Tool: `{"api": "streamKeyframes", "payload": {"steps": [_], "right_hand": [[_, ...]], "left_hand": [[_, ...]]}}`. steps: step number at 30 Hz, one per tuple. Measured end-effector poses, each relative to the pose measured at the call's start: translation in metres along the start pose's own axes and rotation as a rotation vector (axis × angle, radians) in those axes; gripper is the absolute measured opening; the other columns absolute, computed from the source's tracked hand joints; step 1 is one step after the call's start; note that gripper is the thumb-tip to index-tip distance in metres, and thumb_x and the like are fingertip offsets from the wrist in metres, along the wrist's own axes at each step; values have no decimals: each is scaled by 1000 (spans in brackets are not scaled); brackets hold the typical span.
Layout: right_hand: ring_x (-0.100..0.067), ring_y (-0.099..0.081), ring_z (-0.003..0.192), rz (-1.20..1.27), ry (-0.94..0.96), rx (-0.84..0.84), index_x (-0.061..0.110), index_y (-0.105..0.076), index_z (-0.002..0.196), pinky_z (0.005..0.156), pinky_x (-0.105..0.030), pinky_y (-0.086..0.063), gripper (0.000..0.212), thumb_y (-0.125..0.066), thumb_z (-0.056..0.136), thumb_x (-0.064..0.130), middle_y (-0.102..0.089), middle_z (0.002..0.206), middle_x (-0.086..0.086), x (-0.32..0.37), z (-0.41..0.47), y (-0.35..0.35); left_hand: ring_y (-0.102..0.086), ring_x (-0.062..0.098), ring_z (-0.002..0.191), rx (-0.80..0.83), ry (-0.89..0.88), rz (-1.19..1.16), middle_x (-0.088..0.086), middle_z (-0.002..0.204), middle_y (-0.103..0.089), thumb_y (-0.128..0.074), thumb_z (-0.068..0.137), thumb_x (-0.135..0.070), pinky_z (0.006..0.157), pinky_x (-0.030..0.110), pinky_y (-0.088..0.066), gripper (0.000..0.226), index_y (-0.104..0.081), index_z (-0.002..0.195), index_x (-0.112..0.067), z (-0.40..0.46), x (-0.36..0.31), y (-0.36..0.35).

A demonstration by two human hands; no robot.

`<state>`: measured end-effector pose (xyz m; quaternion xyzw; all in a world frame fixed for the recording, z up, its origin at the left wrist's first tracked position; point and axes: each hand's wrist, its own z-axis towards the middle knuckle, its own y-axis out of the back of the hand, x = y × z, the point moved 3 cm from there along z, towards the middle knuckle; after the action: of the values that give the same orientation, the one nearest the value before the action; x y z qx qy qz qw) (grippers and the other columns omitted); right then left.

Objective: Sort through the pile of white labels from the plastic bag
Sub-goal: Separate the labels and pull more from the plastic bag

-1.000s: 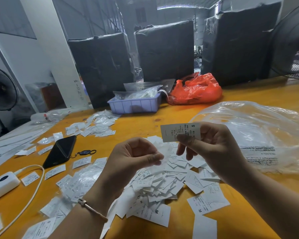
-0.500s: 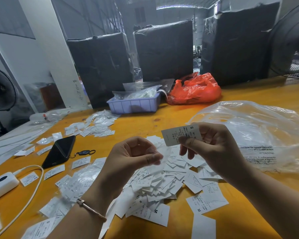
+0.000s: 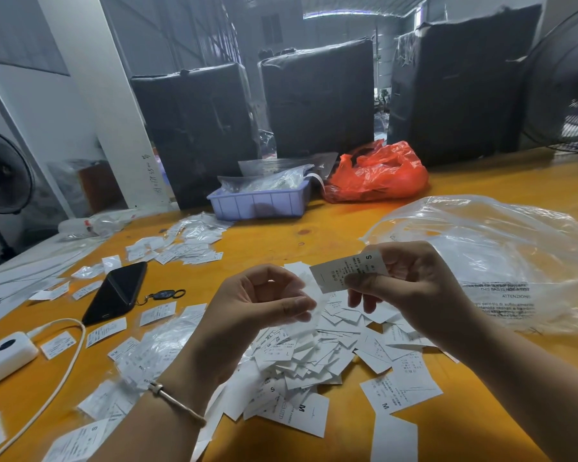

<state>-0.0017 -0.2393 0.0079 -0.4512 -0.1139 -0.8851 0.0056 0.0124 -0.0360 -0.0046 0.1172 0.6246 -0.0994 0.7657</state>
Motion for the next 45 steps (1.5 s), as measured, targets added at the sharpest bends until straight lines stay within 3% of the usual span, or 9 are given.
{"api": "streamKeyframes", "payload": {"steps": [3,8,15,23,30,32,37,43,45], "right_hand": [[-17,-58,51,22,-10,35,4,-73,76,51,-21,-47,8,-67,79,-1,-67,61,-12,0,1,0],[-19,-59,52,21,-57,70,7,-74,77,51,-25,-48,11,-64,74,9,-68,62,-12,-6,1,-1],[-19,-57,50,125,-117,98,15,-76,71,49,-22,-45,13,-64,71,10,-67,61,-14,-10,3,1],[-22,-57,52,94,-184,113,2,-73,76,51,-24,-44,15,-64,72,12,-68,64,-17,-16,3,-2],[-17,-58,53,-12,-241,230,11,-71,78,49,-19,-43,12,-66,84,2,-67,64,-11,-20,0,-13],[-14,-57,54,-41,-222,179,9,-67,84,48,-18,-42,5,-69,83,5,-67,66,-10,-19,2,-13],[-12,-62,59,28,-105,-112,6,-69,94,53,-16,-47,19,-73,77,-3,-71,74,-10,-14,5,2],[-21,-67,66,-107,-69,-84,18,-76,86,62,-39,-59,16,-74,78,4,-74,77,-1,-14,0,-6],[-18,-65,66,-139,-57,-30,23,-76,86,57,-35,-56,10,-74,80,15,-73,75,4,-14,0,-10]], "left_hand": [[-74,28,76,26,13,19,19,88,-75,-83,61,-16,71,28,-58,26,-74,85,-12,0,0,0],[-74,27,78,70,30,74,17,89,-76,-78,74,-16,72,26,-58,13,-75,85,-11,0,2,-1],[-74,27,82,107,46,61,15,93,-76,-71,80,-25,72,27,-58,13,-75,88,-15,1,2,-2],[-75,28,81,110,69,39,16,93,-76,-71,80,-24,72,28,-59,11,-75,86,-15,1,4,-2],[-75,30,78,121,112,76,17,91,-76,-75,72,-20,68,26,-58,30,-69,95,-1,2,9,-6],[-75,31,79,100,110,78,18,91,-76,-74,72,-21,69,28,-59,33,-68,97,1,2,9,-6],[-75,28,78,47,94,58,15,91,-76,-72,74,-19,68,28,-61,31,-68,98,0,3,8,-4],[-75,32,82,41,108,54,15,92,-77,-75,73,-20,67,29,-60,28,-67,94,-3,3,10,-6],[-75,29,81,36,108,65,15,91,-77,-76,72,-21,65,27,-58,31,-67,95,-3,3,11,-6]]}}
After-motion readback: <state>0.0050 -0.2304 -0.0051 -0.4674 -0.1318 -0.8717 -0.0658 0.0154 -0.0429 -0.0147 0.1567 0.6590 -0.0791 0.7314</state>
